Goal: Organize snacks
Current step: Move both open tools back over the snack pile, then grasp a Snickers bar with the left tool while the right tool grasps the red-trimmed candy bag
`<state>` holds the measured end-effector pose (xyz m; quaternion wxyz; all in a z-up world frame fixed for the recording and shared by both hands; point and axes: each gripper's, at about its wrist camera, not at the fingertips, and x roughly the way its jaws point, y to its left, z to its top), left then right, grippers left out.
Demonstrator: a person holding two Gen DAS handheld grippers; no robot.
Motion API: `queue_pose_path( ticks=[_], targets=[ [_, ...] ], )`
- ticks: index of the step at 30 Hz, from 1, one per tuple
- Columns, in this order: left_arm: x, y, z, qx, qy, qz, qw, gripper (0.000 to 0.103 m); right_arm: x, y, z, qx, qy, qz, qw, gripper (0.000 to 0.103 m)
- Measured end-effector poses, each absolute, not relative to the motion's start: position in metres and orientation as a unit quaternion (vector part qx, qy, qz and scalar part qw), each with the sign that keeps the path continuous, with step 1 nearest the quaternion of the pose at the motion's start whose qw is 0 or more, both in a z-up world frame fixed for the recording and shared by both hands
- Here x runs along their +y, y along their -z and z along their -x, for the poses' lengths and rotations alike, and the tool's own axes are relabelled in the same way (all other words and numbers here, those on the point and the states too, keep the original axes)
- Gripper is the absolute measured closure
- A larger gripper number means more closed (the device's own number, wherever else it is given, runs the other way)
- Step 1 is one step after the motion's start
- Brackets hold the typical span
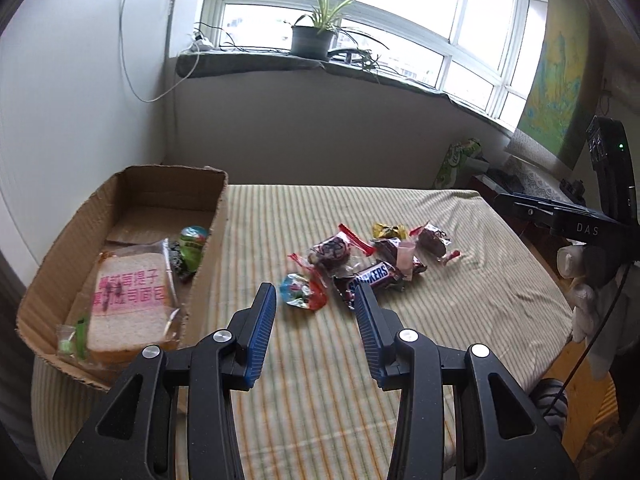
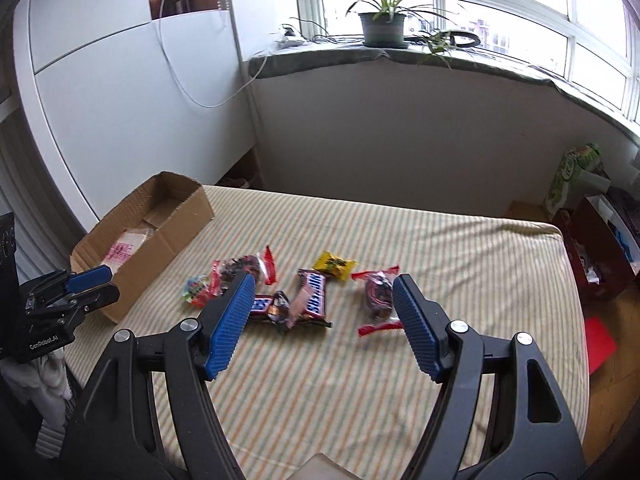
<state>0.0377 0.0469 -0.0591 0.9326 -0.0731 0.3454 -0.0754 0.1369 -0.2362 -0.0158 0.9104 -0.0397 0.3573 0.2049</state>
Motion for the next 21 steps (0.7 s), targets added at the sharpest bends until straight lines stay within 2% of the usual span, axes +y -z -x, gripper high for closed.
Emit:
queue_pose_path(
  ticks=[9, 21],
  targets=[
    [0.008, 0.077, -0.069, 0.371, 0.124, 0.054, 0.919, 0.064, -0.294, 0.037, -0.163, 0.384, -0.175, -0.012, 0.907, 0.029],
    [-0.021, 0.107, -0.124, 0.422, 0.158, 0.036, 0.892, 0.064, -0.284, 0.070, -0.190, 0.405, -0.194, -0.015, 0.893, 0.029]
  ],
)
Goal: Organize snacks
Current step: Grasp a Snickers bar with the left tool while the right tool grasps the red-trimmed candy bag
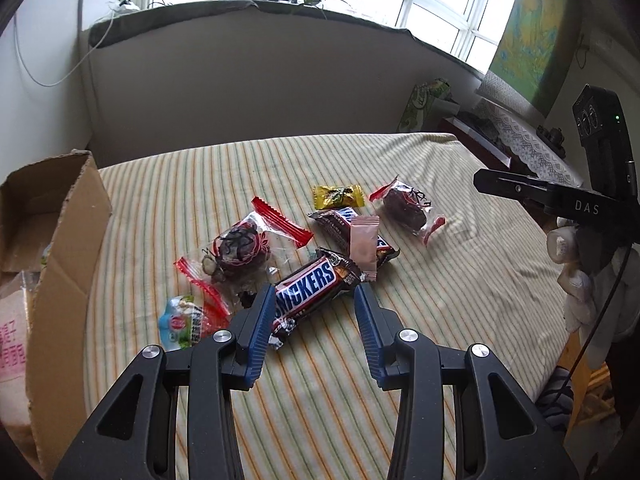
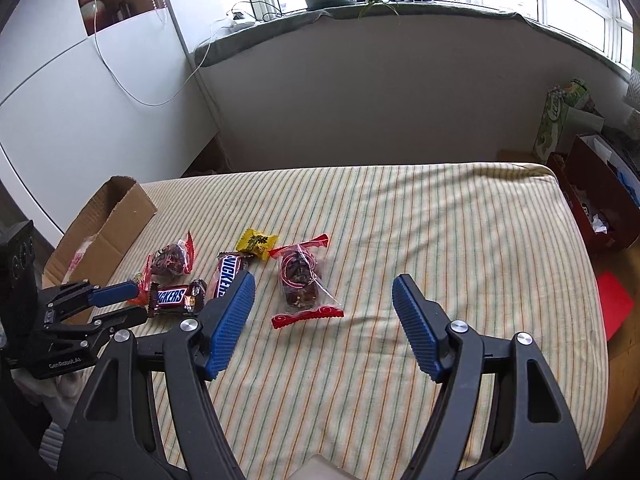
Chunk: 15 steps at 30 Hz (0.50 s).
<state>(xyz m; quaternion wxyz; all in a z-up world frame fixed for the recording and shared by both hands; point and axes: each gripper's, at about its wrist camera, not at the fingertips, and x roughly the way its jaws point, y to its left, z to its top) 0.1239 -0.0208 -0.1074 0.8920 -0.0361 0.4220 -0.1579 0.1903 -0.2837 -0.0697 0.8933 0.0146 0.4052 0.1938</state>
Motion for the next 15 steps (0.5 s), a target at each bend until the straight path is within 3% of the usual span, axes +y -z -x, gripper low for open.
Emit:
queue_pose_path(
  ticks=[15],
  targets=[
    [-0.017, 0.129, -0.150, 0.462, 0.196, 0.064, 0.862, 0.064, -0.273, 0.084, -0.211, 0.419, -0.205, -0.014, 0.884, 0.029]
  ],
)
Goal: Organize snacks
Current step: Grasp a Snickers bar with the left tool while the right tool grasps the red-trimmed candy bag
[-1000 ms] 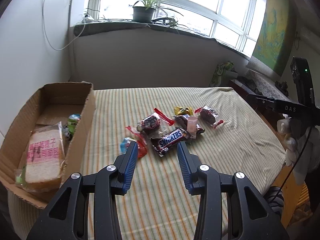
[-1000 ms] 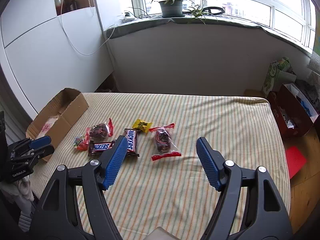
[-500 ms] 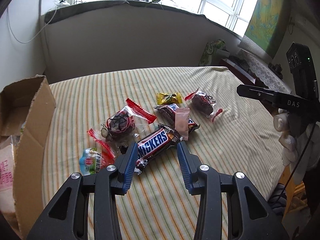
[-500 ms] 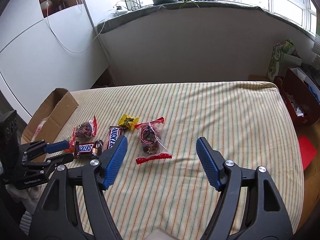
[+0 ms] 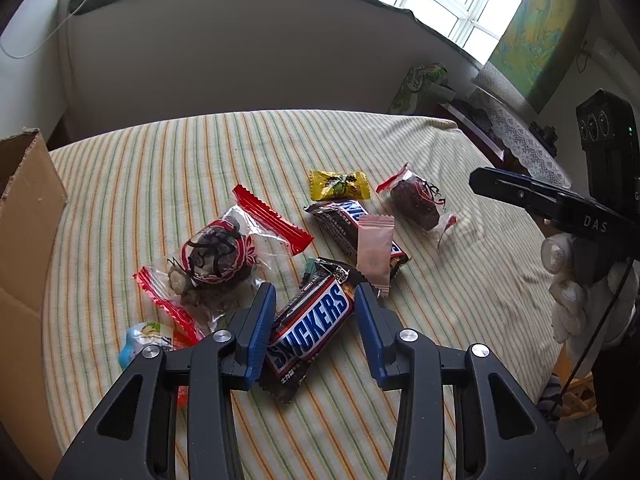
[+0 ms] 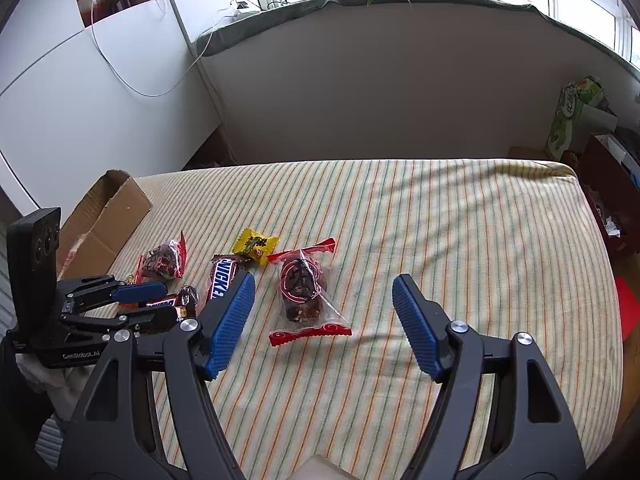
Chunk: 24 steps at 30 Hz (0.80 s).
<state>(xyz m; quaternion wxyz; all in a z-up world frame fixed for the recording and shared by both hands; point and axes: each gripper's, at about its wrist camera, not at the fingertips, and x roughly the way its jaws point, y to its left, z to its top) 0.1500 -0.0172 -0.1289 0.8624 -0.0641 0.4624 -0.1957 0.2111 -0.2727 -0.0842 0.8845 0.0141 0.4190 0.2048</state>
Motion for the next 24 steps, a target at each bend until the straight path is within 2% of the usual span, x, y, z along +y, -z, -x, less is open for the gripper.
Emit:
queue_pose_path(
  ticks=[11, 17, 20, 24],
  targets=[
    [-0.043, 0.134, -0.134, 0.457, 0.184, -0.026, 0.870, 0.064, -0.247, 0.097, -0.218, 0.429, -0.214, 0.017, 0.878, 0.029],
    [-0.045, 0.136, -0.133, 0.452, 0.179, -0.037, 0.873, 0.064, -0.234, 0.111, -0.229, 0.440, -0.198, 0.048, 0.875, 0.030],
    [-0.044, 0.138, -0.132, 0.451, 0.170, -0.038, 0.875, 0.064, -0.229, 0.117, -0.233, 0.444, -0.195, 0.059, 0.872, 0.039],
    [-0.039, 0.138, -0.128, 0.447, 0.166, -0.033, 0.878, 0.071, -0.222, 0.121, -0.236, 0.444, -0.189, 0.076, 0.872, 0.040]
  ],
)
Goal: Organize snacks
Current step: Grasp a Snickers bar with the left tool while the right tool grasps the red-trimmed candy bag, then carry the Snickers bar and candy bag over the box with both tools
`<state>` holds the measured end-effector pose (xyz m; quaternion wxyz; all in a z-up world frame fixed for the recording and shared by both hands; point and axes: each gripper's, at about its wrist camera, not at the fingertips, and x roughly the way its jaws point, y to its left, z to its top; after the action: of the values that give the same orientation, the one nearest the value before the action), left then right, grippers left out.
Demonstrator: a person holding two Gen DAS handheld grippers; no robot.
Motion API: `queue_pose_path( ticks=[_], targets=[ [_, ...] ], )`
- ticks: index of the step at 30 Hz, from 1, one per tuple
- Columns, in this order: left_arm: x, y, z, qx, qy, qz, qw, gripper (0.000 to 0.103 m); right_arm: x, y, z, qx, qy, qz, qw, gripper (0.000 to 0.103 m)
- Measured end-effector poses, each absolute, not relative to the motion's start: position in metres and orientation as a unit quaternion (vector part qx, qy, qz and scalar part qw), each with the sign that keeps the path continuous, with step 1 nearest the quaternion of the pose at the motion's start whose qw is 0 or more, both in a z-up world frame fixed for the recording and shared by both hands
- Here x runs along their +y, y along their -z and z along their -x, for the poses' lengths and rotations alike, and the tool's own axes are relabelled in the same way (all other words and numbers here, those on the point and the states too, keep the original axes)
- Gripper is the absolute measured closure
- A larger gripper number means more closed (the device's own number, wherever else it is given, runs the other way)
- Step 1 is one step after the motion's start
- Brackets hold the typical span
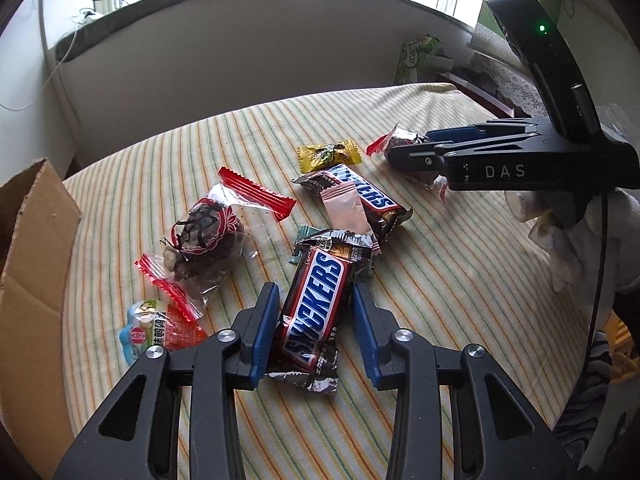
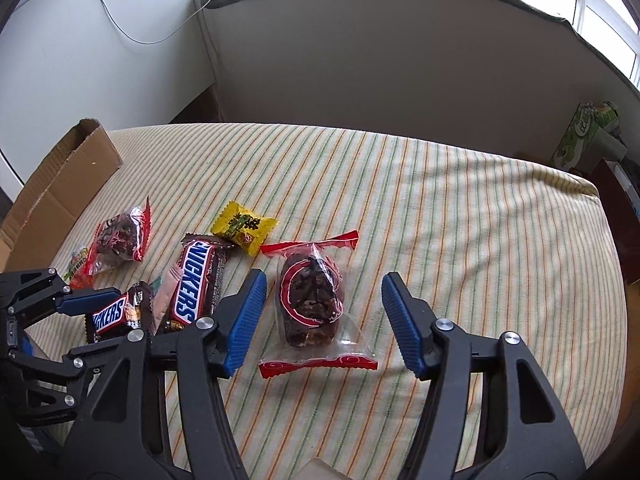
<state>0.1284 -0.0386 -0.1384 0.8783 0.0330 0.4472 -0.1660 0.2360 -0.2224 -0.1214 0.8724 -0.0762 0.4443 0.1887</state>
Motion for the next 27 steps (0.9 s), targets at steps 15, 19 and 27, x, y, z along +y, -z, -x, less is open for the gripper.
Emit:
queue_pose_path(
  ticks=[15, 19, 27],
  targets=[
    [-0.021, 0.135, -0.118, 0.450, 0.160, 0.027, 0.878, 0.076, -0.210, 0.127, -0.225, 0.449, -0.190, 0.087, 0.869, 0.066],
    [-0.017, 0.132, -0.111, 0.448, 0.156, 0.038, 0.879, 0.076, -0.213, 0.125, -0.214, 0.445, -0.188, 0.083, 0.871, 0.067],
    [0.000, 0.122, -0.092, 0.434, 0.144, 0.068, 0.887, 0.076, -0.225, 0.112, -0.190, 0.436, -0.191, 0.065, 0.877, 0.067]
  ],
)
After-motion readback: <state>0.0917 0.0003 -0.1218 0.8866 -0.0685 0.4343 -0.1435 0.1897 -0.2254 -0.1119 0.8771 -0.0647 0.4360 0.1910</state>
